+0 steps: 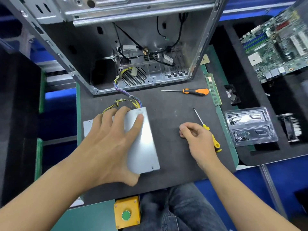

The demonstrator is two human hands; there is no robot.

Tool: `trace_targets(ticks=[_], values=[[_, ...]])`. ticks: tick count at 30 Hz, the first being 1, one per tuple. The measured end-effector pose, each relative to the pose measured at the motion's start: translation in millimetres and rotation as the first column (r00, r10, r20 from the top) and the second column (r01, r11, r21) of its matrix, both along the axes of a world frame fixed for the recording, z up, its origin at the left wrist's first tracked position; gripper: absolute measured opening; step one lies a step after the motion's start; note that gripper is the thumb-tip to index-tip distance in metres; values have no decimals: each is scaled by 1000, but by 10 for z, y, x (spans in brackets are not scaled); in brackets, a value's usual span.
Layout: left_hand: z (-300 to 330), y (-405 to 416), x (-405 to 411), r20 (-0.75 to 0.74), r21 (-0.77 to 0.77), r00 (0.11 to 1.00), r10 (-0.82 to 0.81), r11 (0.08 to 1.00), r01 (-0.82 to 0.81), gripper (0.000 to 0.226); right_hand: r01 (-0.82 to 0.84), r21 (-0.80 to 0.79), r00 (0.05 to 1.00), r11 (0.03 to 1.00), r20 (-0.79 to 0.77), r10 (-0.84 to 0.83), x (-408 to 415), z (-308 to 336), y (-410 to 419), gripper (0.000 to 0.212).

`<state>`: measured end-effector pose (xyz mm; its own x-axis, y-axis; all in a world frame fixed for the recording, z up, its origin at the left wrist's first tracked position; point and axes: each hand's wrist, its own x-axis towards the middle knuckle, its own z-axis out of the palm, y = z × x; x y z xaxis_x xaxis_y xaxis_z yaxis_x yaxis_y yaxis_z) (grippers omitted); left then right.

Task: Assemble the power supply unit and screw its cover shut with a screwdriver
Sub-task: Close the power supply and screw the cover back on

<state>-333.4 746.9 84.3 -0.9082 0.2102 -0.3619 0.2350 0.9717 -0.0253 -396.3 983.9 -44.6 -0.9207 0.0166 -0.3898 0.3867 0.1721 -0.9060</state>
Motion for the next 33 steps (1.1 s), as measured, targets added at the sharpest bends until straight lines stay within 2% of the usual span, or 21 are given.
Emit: trace_targets(ticks=[3,8,13,17,33], values=[[26,8,-19,-25,34,1000,8,999,-7,132,6,-8,1000,1000,-15,-7,-12,-13,-7,21],[49,-16,5,-22,-5,999,-25,1000,24,134,-6,-9,1000,1000,2,6,22,-15,-24,18],[162,-57,-141,-144,31,989,-31,999,36,136,38,-17,999,999,-6,-38,0,-9,-30,12],[198,-116,-111,-121,15,992,-46,999,48,136,41,-26,999,999,8,-40,10,11,-49,11],[133,-151,-51,-62,166,998,2,986,8,136,14,7,1000,1000,-9,-14,24,-27,-46,8]])
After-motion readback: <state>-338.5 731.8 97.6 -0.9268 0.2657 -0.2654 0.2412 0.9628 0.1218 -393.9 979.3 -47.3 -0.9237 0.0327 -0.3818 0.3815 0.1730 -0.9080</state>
